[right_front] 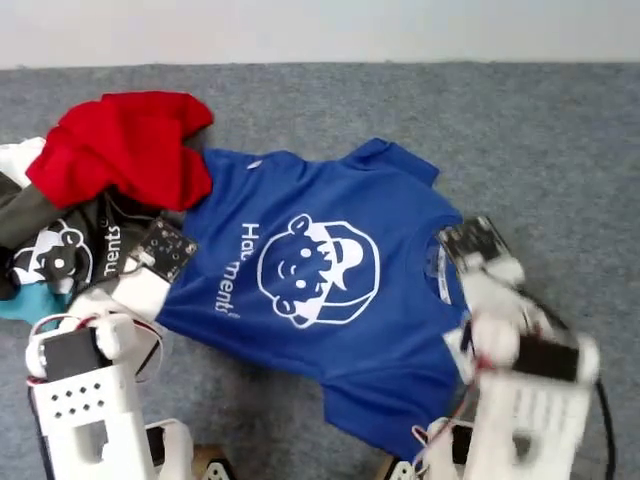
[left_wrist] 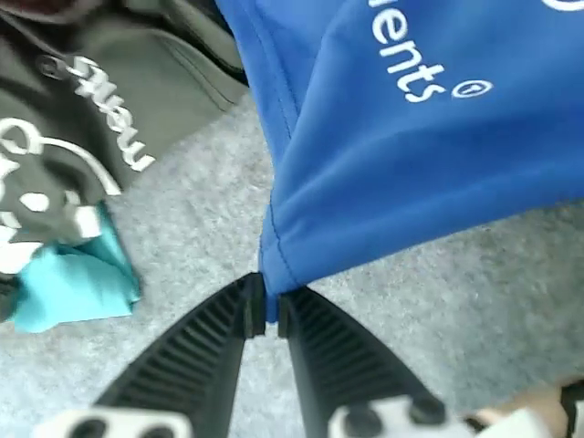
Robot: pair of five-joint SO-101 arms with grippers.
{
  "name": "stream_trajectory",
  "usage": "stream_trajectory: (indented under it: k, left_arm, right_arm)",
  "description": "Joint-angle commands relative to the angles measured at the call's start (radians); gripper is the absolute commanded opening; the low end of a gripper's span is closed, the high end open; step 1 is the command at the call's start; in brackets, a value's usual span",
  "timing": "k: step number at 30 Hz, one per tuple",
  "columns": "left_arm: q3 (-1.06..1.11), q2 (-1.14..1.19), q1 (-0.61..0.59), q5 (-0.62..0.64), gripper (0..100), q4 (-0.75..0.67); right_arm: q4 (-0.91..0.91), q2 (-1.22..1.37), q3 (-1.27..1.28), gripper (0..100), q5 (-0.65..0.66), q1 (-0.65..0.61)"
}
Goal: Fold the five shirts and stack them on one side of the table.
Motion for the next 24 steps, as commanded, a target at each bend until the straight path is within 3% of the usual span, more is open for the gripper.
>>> stream_trajectory:
  k: [1, 5, 8, 10, 18, 24]
  left_arm:
    - [0.070, -0.009, 0.000, 0.055, 1, -0.068]
    - [0.137, -0.009, 0.000, 0.083, 1, -0.143]
    - [0.170, -0.005, 0.000, 0.091, 1, -0.178]
    - [0.165, 0.037, 0.000, 0.107, 1, -0.184]
    - [-0.048, 0.488, 0.000, 0.232, 1, -0.250]
    - [-0.248, 0.835, 0.000, 0.305, 1, -0.245]
  right_arm:
    - [0.127, 0.300, -0.276, 0.9, -0.068, -0.131]
    - [0.150, 0.526, -0.439, 5.4, -0.077, -0.259]
    - [0.150, 0.639, -0.453, 14.0, -0.077, -0.390]
    - [0.148, 0.677, -0.454, 14.7, -0.068, -0.475]
    - [0.148, 0.648, -0.322, 14.7, 0.063, -0.826]
    - [0.137, 0.556, -0.143, 14.7, 0.155, -0.874]
